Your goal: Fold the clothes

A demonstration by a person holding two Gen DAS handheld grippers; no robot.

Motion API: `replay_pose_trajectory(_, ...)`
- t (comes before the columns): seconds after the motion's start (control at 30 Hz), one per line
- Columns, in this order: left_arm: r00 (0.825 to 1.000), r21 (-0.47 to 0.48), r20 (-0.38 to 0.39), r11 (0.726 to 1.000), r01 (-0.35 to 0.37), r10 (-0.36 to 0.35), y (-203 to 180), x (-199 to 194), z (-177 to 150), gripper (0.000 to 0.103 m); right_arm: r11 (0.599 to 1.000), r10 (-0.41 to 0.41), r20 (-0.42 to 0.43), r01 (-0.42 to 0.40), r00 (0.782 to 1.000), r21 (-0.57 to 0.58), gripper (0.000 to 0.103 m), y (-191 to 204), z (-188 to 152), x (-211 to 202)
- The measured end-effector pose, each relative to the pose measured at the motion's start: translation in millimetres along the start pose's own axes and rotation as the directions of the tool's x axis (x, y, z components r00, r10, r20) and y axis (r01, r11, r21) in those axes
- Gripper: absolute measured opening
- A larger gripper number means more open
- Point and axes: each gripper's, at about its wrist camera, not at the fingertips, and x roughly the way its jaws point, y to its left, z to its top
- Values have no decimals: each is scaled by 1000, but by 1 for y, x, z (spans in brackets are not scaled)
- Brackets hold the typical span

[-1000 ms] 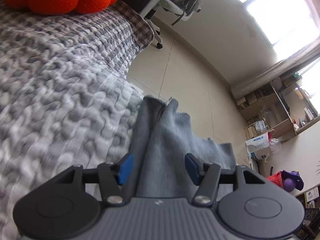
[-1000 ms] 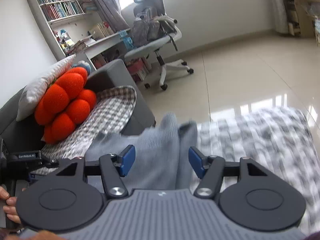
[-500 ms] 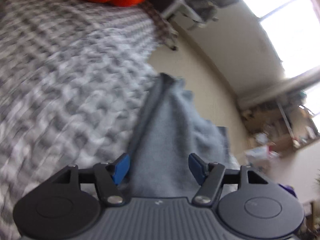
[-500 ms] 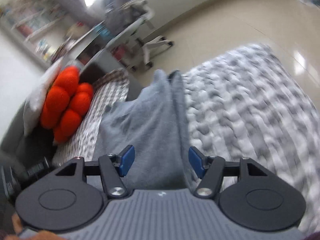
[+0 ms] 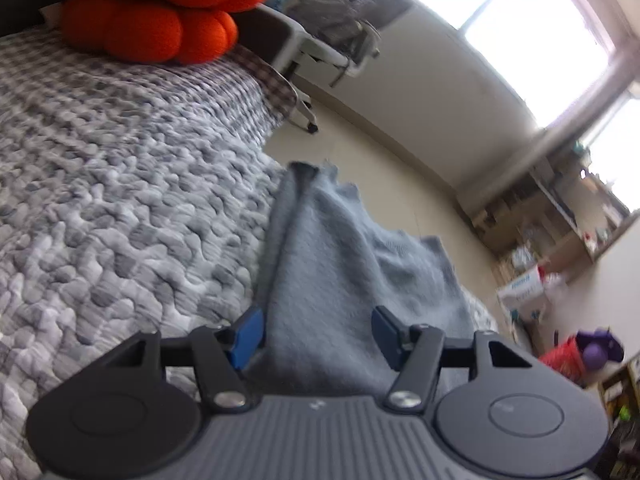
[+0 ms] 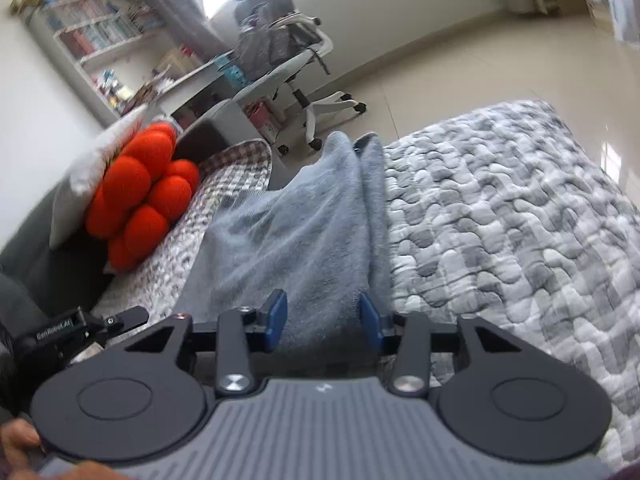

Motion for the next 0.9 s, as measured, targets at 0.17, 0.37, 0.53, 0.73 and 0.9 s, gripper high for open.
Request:
replay_pose_trajectory(0.17, 999, 19, -39, 1000, -18, 18, 0, 15, -5, 58, 999, -6, -22, 5, 1000, -39, 44, -1, -3, 4)
replay_pose_trajectory(0.37, 1000, 45, -27, 999, -7, 8, -2, 15, -6, 58, 1000, -1, -33, 1, 999, -28, 44, -12, -4, 2)
replay_pose_trajectory(0.53, 999, 36, -35, 999, -16, 18, 1, 17, -9, 52, 1000, -7, -40, 6, 999, -27, 43, -13, -5, 4)
replay_pose_trajectory(0.73, 999, 14, -33, 1000, -7, 8, 3, 16, -11, 50, 999, 11, -44, -12, 999, -38, 42, -11, -6, 4)
replay_pose_trajectory(0.9, 999, 24, -31, 1000, -16, 16, 1, 17, -13, 50, 999, 17, -40, -18, 999, -29, 41, -16, -4, 2)
